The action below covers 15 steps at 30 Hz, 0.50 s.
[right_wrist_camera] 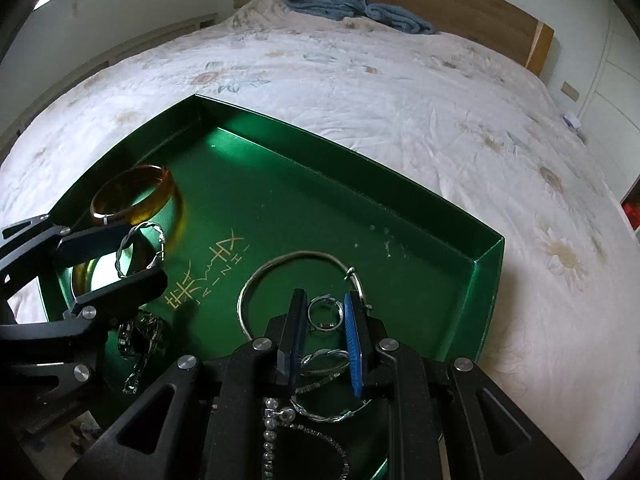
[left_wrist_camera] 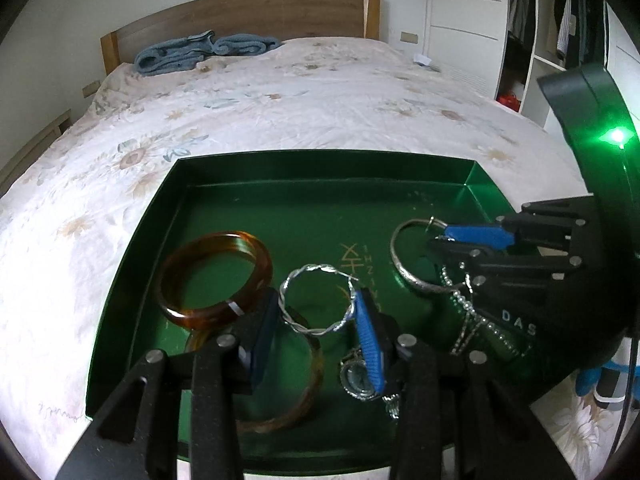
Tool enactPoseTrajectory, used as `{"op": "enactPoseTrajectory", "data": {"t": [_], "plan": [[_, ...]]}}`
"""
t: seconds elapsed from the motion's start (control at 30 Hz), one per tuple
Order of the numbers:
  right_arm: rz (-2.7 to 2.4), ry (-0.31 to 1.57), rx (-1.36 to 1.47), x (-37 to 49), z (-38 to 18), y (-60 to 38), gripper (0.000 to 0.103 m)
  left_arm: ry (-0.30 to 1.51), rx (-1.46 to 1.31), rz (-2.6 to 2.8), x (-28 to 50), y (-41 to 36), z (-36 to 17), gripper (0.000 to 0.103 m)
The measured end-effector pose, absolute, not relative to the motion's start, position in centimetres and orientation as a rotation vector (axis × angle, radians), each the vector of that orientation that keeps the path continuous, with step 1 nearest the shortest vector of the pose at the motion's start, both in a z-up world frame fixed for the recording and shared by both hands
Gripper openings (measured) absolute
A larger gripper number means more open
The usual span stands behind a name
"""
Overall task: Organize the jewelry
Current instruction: 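Carry the hoop and ring into the green tray and open both tools, then withdraw both open tools from the tray back over the bed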
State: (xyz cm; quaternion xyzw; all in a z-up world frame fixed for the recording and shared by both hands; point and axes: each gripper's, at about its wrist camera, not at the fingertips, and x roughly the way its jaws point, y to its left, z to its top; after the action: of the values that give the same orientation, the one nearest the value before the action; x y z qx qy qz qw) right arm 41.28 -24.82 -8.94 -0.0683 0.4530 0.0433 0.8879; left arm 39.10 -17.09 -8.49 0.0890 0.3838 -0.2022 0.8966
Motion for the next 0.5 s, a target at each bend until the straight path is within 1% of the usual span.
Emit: {"op": "enactPoseTrajectory", "data": {"t": [0.1,0.17,0.23,0.27,0.3,0.33,0.43,0.5], "plan": [[0.088,0.941,-0.147,41.2,-8.9,-24.7,0.020,0.799,0.170,-0.421,39.2,-17.0,-8.4,0.037],[0.086,0.941,-0.149,41.2,-8.8,-24.6,0.026,0.804,0.164,-0.423,39.1,-16.9,-8.4,0.037],[0.084,0.932,-0.150,41.1,-8.6,-24.5,0.039,0.821,0.155,-0.434,39.1,-16.8,-8.4,0.037],[0.079,0.923,-0.151,40.9,-8.3,-24.4,0.043,0.827,0.152,-0.439,39.1,-16.8,-8.4,0.037],[0.075,0.914,-0.148,40.7,-8.1,-24.3,0.049,0.829,0.151,-0.441,39.0,-16.8,-8.3,0.037],[0.076,0.909,-0.143,40.6,-7.9,-24.3,0.053,0.831,0.152,-0.441,38.9,-16.7,-8.2,0.038],[0.069,0.896,-0.140,39.9,-7.2,-24.2,0.056,0.824,0.142,-0.453,38.3,-16.4,-7.4,0.038],[0.059,0.881,-0.137,39.2,-6.6,-24.1,0.057,0.812,0.142,-0.456,37.8,-16.2,-6.7,0.040]]}}
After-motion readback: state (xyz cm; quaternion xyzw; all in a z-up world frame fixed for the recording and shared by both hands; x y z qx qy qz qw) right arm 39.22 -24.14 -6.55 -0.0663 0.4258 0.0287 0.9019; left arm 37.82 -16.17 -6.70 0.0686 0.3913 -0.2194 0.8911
